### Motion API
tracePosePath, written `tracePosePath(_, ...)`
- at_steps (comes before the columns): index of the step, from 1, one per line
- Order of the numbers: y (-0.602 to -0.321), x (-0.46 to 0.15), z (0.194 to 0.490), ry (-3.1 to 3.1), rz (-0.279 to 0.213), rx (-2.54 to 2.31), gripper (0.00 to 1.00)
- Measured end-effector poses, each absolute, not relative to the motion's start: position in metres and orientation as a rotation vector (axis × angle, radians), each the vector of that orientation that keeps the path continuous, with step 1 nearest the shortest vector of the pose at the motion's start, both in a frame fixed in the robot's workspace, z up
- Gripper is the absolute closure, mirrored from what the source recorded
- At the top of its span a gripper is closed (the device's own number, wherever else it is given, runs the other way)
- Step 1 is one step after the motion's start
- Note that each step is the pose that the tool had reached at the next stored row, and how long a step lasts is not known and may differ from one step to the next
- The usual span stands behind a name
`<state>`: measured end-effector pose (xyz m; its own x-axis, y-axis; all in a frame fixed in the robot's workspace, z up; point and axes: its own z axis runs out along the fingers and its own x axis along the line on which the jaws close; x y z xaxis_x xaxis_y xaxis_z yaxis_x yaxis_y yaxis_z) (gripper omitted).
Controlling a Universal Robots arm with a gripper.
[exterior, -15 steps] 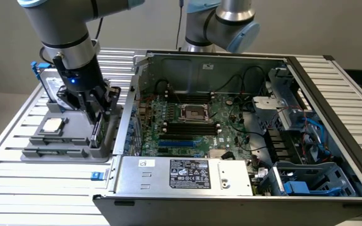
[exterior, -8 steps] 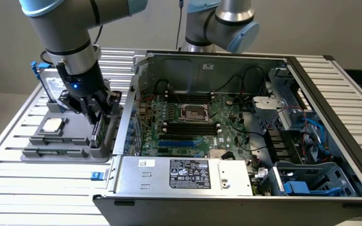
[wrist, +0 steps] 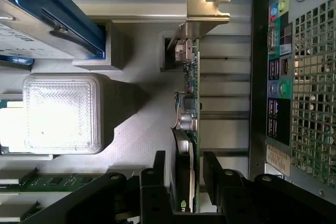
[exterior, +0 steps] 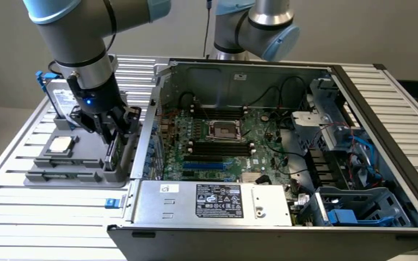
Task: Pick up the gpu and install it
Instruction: 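Pick up the gpu and move the gpu toward the slot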
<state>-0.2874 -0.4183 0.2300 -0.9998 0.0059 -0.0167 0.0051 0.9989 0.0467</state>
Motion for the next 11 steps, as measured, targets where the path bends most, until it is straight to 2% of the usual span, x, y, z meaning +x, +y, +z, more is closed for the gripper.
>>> tracePosePath(5,-0.4182,-0.2874,0.2298,3.124,0.073,0.009,0.58)
tracePosePath(6,-0.4182,-0.2874,0.2297,3.124,0.073,0.009,0.60)
tracePosePath(7,-0.4183,-0.2874,0.2297,3.124,0.073,0.009,0.66)
tracePosePath(8,-0.4182,-0.2874,0.2297,3.124,0.073,0.009,0.66)
tracePosePath(9,-0.4182,-0.2874,0.2297,3.124,0.073,0.009,0.72)
tracePosePath(11,-0.4182,-0.2874,0.2295,3.124,0.073,0.009,0.73)
